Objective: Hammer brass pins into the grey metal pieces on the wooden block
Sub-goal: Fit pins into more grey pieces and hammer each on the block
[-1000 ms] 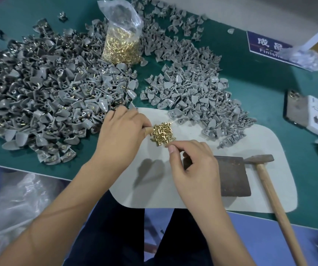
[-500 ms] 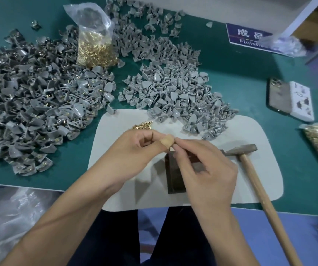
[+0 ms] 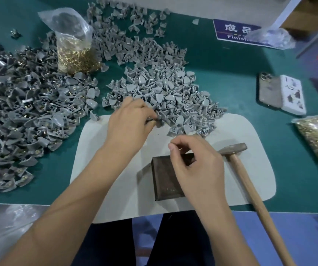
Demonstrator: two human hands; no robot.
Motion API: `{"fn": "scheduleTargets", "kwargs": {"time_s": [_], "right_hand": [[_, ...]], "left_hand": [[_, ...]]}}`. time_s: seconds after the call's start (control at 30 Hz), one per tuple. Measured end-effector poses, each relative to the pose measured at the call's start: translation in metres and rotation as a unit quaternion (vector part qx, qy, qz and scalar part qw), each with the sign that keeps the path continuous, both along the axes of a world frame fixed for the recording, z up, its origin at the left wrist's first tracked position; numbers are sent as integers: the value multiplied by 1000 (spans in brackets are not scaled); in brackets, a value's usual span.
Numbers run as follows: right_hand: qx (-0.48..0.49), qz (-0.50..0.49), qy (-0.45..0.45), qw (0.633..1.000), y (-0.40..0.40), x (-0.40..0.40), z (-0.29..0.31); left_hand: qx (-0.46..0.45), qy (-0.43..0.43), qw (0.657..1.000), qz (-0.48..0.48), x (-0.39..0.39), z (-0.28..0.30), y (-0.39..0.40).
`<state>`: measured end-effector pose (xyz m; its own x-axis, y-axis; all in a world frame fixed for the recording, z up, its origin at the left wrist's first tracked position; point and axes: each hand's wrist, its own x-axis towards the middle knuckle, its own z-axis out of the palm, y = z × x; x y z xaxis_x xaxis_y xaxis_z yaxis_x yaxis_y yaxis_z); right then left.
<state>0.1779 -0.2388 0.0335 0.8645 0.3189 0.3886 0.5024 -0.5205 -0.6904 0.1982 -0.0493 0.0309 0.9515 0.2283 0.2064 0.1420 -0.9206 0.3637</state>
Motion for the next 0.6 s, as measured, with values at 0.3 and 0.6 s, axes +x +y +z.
{"fn": "scheduleTargets", "kwargs": {"time_s": [0.3, 0.6], "right_hand": [[155, -45, 87, 983, -8, 2, 7], [145, -74, 107, 981, -53, -20, 19]], "left_hand": [[-334, -33, 939, -72, -39, 25, -23], [-273, 105, 941, -171, -73, 37, -74]]}}
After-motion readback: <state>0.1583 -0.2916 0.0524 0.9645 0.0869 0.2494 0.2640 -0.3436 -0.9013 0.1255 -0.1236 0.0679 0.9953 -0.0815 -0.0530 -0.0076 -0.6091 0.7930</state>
